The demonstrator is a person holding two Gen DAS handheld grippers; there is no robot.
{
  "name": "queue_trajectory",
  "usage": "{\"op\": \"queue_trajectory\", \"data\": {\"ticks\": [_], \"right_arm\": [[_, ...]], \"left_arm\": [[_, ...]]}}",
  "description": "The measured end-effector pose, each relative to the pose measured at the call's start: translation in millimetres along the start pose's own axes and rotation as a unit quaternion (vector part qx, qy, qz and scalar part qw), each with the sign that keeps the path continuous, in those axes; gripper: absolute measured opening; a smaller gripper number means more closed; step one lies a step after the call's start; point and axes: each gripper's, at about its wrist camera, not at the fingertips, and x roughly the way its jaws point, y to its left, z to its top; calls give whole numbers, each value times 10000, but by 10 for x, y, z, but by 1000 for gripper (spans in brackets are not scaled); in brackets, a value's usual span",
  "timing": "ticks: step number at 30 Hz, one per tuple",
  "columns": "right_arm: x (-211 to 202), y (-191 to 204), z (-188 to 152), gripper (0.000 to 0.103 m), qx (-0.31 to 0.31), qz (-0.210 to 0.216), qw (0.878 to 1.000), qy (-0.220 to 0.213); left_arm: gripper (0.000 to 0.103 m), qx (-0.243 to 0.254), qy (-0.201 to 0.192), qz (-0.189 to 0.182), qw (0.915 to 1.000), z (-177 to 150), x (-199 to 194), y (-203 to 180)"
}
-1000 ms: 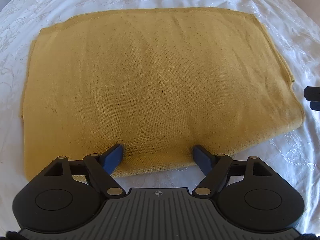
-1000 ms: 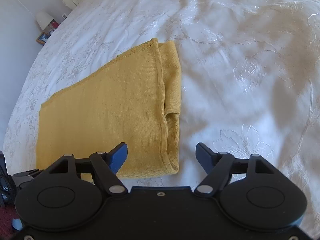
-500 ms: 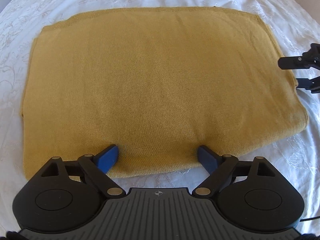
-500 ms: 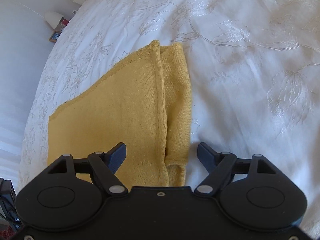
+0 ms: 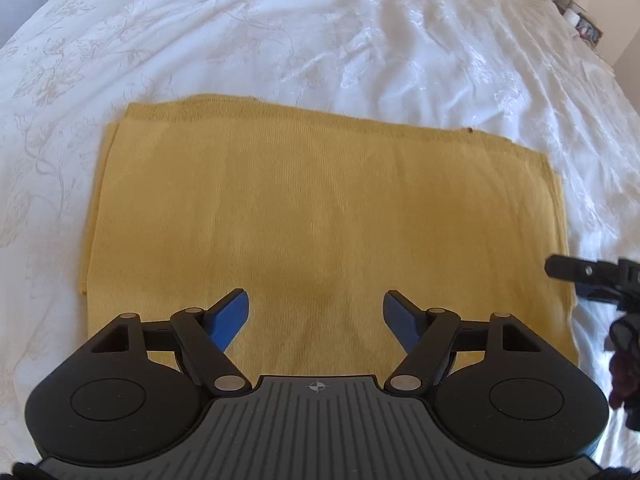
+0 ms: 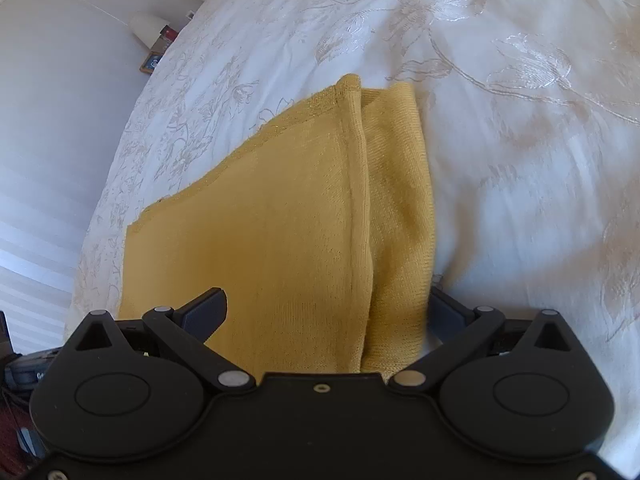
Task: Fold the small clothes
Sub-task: 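Move the right gripper to a side edge of the folded sweater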
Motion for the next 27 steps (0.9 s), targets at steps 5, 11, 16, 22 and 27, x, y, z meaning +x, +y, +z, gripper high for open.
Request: {"op": "queue_trajectory", "data": {"ticks": [5, 11, 16, 22, 27], "right_arm": [[-19, -71, 39, 103, 117, 135, 9998, 52], [-57, -129, 55, 103, 142, 252, 9995, 115], [-72, -153, 50, 103, 124, 310, 9994, 90], [-103, -185, 33, 103, 131, 353, 9993, 72], [-111, -178, 27, 103, 144, 343, 9993, 70]], "left_arm": [[73, 163, -88, 271, 9995, 378, 247, -188], [75, 307, 343, 568, 9973, 526, 620, -250], [80, 371, 350, 647, 9966, 509, 662, -258], [76, 356, 379, 507, 9974, 362, 484, -265], [76, 331, 562, 416, 9970, -38, 317, -307]]}}
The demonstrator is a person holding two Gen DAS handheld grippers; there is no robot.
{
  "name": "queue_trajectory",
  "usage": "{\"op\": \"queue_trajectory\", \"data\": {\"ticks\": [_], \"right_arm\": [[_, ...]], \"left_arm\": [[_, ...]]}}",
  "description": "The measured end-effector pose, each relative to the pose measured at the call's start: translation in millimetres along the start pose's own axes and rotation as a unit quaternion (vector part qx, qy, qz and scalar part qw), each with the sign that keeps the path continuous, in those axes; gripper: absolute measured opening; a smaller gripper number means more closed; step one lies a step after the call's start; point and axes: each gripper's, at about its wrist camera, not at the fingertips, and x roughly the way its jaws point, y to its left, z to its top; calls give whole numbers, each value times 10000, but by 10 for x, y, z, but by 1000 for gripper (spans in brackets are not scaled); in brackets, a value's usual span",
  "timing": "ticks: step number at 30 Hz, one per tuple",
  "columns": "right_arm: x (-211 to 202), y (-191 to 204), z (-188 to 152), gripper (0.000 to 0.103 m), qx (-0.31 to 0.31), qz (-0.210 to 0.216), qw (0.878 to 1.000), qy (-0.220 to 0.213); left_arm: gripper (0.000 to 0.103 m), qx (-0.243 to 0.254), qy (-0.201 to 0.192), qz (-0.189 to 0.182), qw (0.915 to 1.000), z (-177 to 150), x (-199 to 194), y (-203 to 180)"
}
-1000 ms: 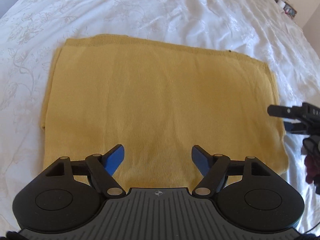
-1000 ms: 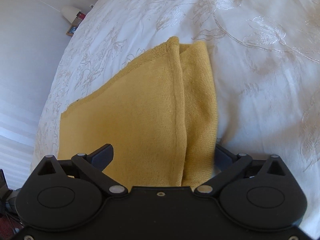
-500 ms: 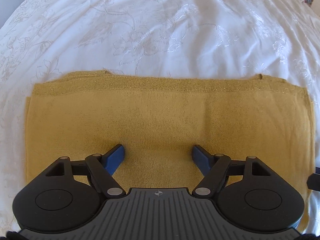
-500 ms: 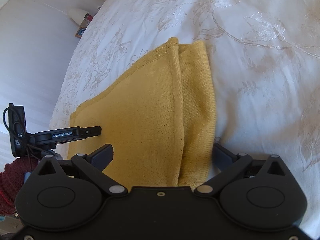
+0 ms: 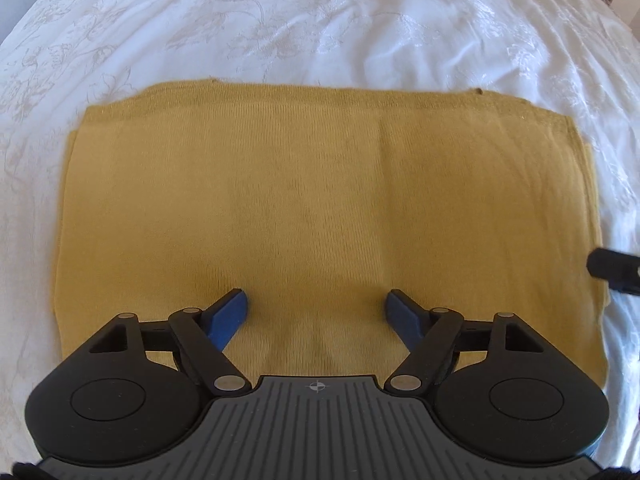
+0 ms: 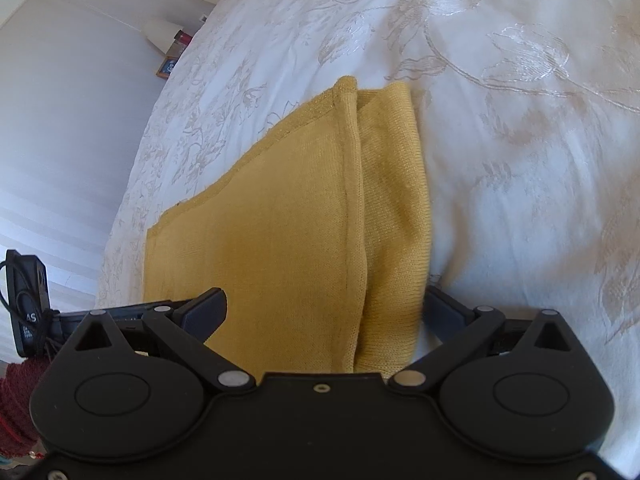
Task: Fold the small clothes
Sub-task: 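Move the right gripper to a side edge of the folded sweater, then grasp the side edge with the right gripper, fold it across, open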
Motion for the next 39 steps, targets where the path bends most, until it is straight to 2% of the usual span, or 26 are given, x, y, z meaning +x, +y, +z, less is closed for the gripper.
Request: {"op": "queue_trajectory", "data": {"ticks": [3, 10, 11, 12, 13, 14, 15, 17, 18, 19, 24, 27, 34, 39], "right_arm": [[0, 9, 11, 103, 31, -12, 10000, 20], [5, 40, 72, 101, 181, -117, 9997, 142], [7, 49, 90, 95, 209, -181, 9995, 157], [-1, 54, 101, 80, 218, -227, 9994, 158], [-4, 59, 106, 71, 232, -307, 9991, 156], [-5, 54, 112, 54, 260, -393, 9987, 173], [-5, 45, 111, 47, 296, -442, 9984, 183], [-3, 46, 102, 41, 327, -424, 9984, 163], [-6, 68, 96, 32, 290, -479, 9984, 128], [-5, 108, 84, 28, 230, -536, 9982, 100], [-39, 403, 68, 25, 102, -938, 9955, -62], [-82, 670, 72, 25, 4, -1001, 9948, -179], [-10, 1546, 49, 23, -299, -790, 9957, -386], [356, 2128, -43, 22, -376, -477, 9973, -411]], "left_arm": [[77, 39, 128, -7, 9999, -199, 36, 3], [73, -13, -80, -30, 10000, -275, -157, 93], [73, 19, -125, -8, 9999, -276, -179, 137], [73, 48, -169, -1, 9998, -299, -219, 162], [73, 72, -217, -8, 9997, -328, -267, 191], [73, 80, -258, -23, 9996, -364, -311, 214], [73, 78, -289, -40, 9995, -389, -342, 245], [73, 48, -359, -90, 9993, -454, -428, 305], [73, 29, -385, -108, 9992, -482, -459, 354], [73, 0, -417, -125, 9991, -513, -514, 384], [73, -223, -545, -304, 9978, -585, -642, 692], [73, -315, -500, -402, 9974, -563, -619, 888], [73, -337, -519, -598, 9963, -521, -638, 1404], [73, -275, -583, -712, 9954, -533, -685, 1726]]}}
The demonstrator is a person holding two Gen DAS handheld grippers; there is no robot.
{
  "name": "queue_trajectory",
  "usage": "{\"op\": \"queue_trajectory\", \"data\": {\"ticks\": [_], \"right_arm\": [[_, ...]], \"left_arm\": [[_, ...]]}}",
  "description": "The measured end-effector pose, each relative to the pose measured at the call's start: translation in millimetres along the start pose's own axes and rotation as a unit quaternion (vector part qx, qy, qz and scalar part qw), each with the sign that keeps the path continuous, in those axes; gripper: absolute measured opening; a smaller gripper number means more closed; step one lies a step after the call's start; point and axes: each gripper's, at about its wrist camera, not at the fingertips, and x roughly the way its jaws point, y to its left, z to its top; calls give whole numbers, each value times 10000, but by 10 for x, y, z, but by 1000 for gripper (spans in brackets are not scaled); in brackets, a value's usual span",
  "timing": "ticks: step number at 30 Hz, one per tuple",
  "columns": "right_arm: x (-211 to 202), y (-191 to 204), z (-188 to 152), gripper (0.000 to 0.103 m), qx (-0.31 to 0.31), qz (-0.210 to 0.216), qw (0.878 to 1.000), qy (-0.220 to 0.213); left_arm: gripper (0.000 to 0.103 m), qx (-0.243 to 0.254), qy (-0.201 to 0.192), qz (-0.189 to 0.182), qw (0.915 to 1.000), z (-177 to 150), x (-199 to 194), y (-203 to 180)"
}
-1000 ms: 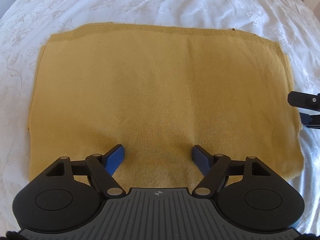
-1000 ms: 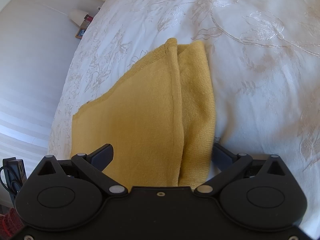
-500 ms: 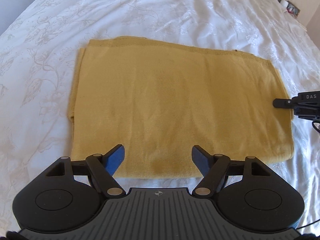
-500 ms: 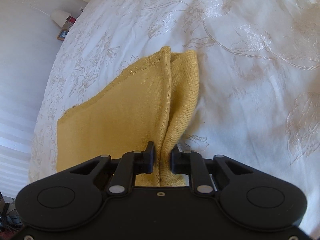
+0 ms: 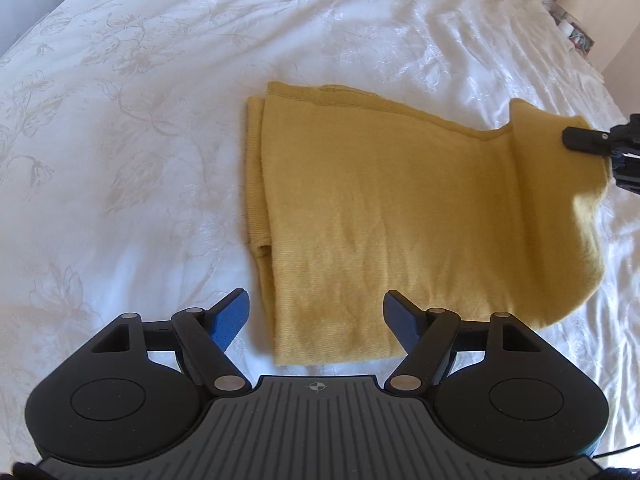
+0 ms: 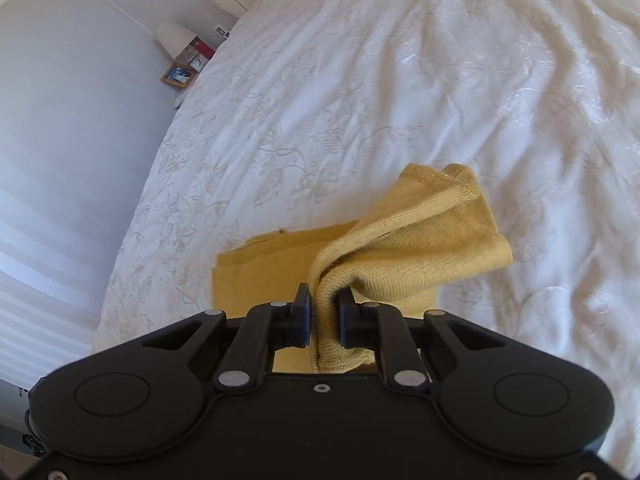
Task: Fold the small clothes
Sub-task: 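Grasp the side edge with the right gripper, fold it across, open, then pinch the sweater with the right gripper while the left gripper grasps the other side edge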
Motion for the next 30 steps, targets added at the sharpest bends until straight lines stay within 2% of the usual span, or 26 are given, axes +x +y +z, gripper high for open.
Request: {"op": "queue_trajectory", "data": {"ticks": [7, 11, 15, 17, 21, 25, 30], "right_arm": [[736, 682, -220, 20, -166, 236, 9989, 380], [1150, 903, -391, 20, -348, 57, 9964, 767], [1396, 1034, -525, 20, -628, -207, 9926, 1017], [1484, 1124, -590, 14, -679, -139, 9916, 1088], [1524, 1283, -609, 17, -963, -172, 9894, 1070], [1305, 1301, -560, 19, -1005, 3, 9918, 793], [988, 1193, -587, 20, -1428, -467, 9872, 537]], "left_arm": [[73, -132, 51, -30, 9999, -20, -42, 440], [73, -275, 117, -18, 9996, -34, -39, 663], [73, -424, 143, -16, 9990, -48, -29, 802], [73, -472, 167, -11, 9987, -51, -13, 855], [73, -555, 209, -33, 9982, -26, 32, 906], [73, -455, 192, -87, 9987, 58, 43, 932], [73, -348, 97, -167, 9992, 268, 82, 887]]}}
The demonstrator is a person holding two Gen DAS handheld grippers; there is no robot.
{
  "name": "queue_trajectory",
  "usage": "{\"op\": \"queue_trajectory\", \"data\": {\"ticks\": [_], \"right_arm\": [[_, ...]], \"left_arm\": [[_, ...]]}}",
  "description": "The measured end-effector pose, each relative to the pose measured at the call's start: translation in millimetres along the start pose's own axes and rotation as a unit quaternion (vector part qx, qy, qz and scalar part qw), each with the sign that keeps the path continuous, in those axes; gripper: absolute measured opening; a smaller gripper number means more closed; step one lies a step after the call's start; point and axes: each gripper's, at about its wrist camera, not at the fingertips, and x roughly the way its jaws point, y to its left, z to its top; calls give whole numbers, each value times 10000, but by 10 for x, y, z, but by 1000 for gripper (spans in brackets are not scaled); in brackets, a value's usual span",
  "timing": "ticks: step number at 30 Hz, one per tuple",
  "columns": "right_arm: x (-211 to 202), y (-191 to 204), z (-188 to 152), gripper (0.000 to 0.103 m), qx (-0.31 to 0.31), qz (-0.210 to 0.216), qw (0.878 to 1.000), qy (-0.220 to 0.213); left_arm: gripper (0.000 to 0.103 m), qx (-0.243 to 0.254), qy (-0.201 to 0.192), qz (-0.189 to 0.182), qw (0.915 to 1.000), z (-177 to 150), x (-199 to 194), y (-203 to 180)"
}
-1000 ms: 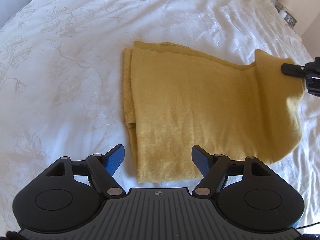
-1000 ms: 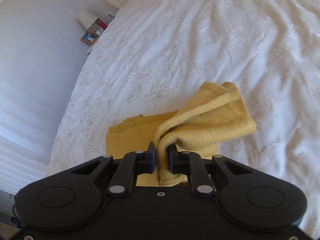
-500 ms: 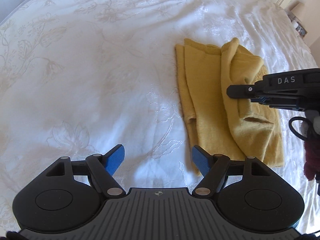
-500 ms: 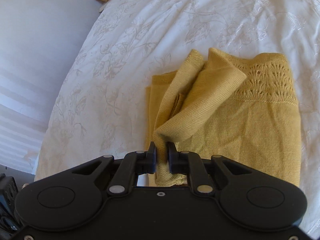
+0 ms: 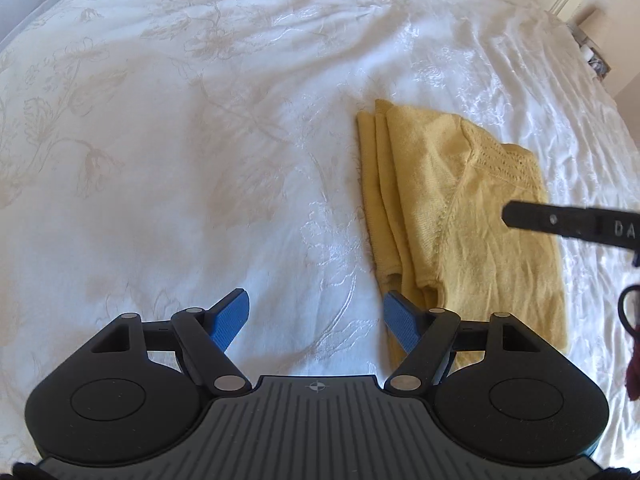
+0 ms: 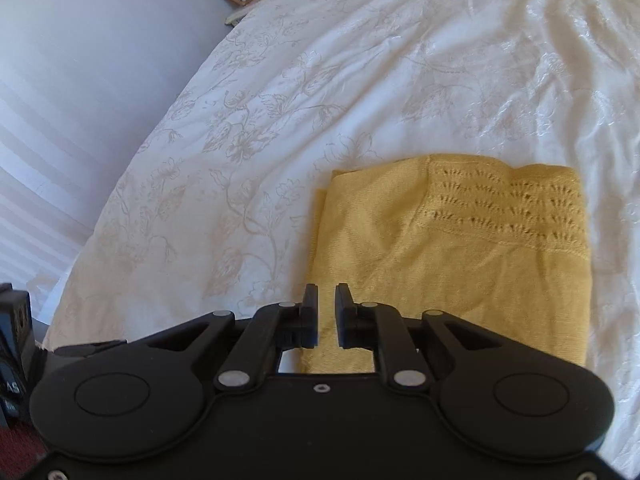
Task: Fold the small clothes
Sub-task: 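Pinch the sweater with the right gripper while the left gripper grasps the other side edge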
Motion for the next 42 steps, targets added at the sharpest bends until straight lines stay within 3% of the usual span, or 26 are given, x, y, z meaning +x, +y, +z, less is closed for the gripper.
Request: {"op": "queue_trajectory", "data": {"ticks": [3, 6, 9, 17, 19, 20, 21, 29, 32, 35, 42], "right_arm": [[-101, -37, -165, 25, -279, -274, 9992, 79], [-103, 51, -380, 48, -740, -452, 9960, 206], [-31, 246, -607, 48, -1352, -493, 9889, 380], [217, 796, -1128, 47, -3444, -717, 9349, 481], [285, 834, -1163, 39, -3764, -1006, 9197, 480], [298, 831, -1164, 20, -3832, -1066, 9162, 482], [293, 818, -1147, 10, -3805, -1073, 9173, 471], [-197, 543, -789, 10, -2353, -880, 9674, -326], [-290, 482, -745, 10, -2075, -891, 9732, -429], [-345, 447, -730, 10, -1928, -846, 9764, -488], [-346, 489, -805, 10, -2049, -672, 9756, -422]], "left_arm": [[73, 116, -61, -58, 9999, 140, 48, -77], [73, 233, -84, -131, 9996, 272, 113, -179], [73, 287, -35, -255, 9993, 375, 179, -281], [73, 304, 92, -481, 9983, 474, 260, -436], [73, 290, 132, -529, 9981, 460, 254, -440], [73, 291, 163, -555, 9979, 450, 254, -439], [73, 291, 206, -599, 9976, 437, 252, -439], [73, 30, 503, -1401, 9889, 379, 297, -512], [73, -193, 607, -1585, 9853, 394, 402, -581], [73, -353, 680, -1494, 9858, 418, 544, -629], [71, -474, 445, -1430, 9876, 593, 803, -670]]}}
